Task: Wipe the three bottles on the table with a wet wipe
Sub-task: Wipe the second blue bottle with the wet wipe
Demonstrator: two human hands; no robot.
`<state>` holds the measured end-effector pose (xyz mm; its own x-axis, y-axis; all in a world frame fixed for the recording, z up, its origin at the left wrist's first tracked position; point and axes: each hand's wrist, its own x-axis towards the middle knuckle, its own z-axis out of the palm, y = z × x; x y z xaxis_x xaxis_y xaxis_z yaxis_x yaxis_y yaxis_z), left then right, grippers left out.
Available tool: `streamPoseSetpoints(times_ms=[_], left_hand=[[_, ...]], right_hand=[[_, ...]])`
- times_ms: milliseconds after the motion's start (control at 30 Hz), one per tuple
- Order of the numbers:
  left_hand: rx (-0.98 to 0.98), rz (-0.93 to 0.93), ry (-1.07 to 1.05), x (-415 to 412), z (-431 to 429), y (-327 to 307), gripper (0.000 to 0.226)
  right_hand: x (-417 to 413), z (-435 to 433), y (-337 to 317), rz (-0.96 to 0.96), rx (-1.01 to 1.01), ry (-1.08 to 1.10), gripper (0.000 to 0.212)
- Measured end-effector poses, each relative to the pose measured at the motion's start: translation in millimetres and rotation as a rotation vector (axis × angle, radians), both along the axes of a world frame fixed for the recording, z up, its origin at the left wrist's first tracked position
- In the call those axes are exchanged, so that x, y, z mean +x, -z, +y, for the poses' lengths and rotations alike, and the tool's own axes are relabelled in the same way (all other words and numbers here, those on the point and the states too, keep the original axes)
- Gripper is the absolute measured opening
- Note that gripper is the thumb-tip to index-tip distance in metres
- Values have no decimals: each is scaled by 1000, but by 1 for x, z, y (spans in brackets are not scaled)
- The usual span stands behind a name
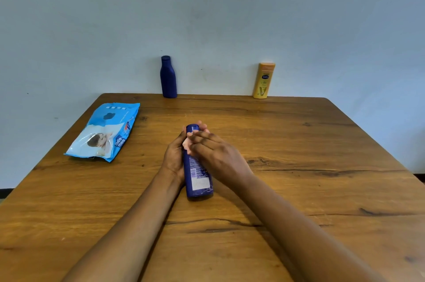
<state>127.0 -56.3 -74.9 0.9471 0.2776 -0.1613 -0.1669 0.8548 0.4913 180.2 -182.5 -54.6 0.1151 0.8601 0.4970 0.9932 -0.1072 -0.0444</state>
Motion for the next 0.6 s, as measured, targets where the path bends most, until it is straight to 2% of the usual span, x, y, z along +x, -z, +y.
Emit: streamPoseSetpoints(times_ms=[100, 233, 333, 433, 533, 600], left_hand=[[28, 22, -66, 2, 4, 5, 36], [30, 39, -106, 7, 5, 9, 35], [50, 24, -108, 7, 4, 5, 36], [53, 35, -112, 5, 3, 5, 37], [26, 24, -123, 8, 5, 9, 35], [21, 10, -122, 10, 4, 8, 35]], right_hand=[[-15, -21, 20, 35, -37, -79, 43], [-26, -47, 35, 21, -133, -214, 43], [-11, -24, 19, -2, -144, -106, 46], [-18, -16, 13, 96, -172, -14, 50], [-40, -43, 23, 65, -237, -163, 55], [-34, -53, 25, 38, -258, -182, 56]])
